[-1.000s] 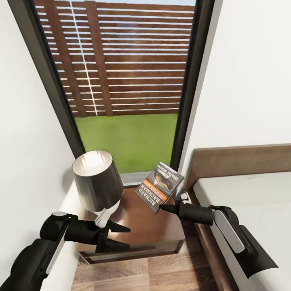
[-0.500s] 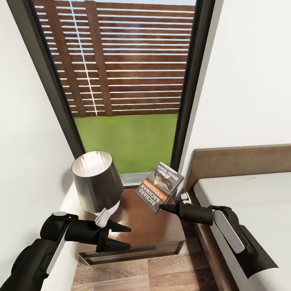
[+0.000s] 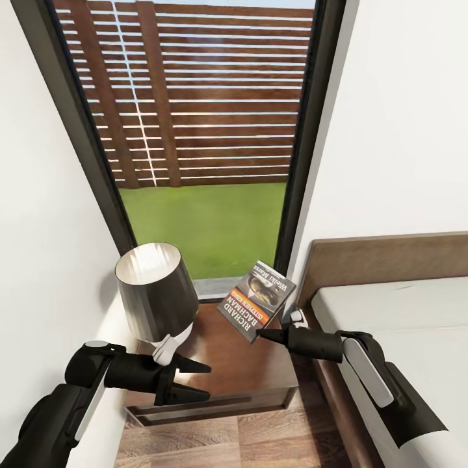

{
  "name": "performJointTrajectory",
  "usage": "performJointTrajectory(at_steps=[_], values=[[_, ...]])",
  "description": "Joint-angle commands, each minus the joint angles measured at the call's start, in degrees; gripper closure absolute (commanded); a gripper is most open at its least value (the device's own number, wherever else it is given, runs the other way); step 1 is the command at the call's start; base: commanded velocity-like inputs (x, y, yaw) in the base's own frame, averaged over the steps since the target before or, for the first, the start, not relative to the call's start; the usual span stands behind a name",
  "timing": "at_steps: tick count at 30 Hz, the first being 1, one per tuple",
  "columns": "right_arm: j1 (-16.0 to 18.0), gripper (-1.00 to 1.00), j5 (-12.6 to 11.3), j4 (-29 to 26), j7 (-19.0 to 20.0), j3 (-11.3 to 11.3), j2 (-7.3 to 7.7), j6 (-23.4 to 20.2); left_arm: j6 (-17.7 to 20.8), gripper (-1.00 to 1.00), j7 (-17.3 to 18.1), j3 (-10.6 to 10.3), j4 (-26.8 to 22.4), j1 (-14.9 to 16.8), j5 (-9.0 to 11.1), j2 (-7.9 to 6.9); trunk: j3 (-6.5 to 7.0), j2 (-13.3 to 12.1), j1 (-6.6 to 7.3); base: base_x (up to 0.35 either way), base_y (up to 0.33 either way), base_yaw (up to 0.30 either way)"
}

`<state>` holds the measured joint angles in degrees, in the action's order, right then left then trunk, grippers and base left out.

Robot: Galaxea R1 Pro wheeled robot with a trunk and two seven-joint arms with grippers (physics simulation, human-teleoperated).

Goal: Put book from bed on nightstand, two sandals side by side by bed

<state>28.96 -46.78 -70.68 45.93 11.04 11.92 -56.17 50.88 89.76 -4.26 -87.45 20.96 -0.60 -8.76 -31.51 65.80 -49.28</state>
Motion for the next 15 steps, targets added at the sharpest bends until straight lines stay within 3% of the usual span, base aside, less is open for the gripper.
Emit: performJointTrajectory(at_steps=[1,15], values=[[0.0,1.00,-0.1,0.0,0.2,0.0,0.03,-0.3,0.6,-1.00,0.2,-0.1,0.0,0.0,-0.1,-0.05,-0.05,0.0,0.00,0.000,0.000,0.000],[0.0,1.00,-0.1,1.2,0.1,0.0,0.03,-0.3,1.2,-1.00,0.2,0.1,-0.1,0.0,-0.1,-0.07,-0.05,0.0,0.00,0.000,0.000,0.000]])
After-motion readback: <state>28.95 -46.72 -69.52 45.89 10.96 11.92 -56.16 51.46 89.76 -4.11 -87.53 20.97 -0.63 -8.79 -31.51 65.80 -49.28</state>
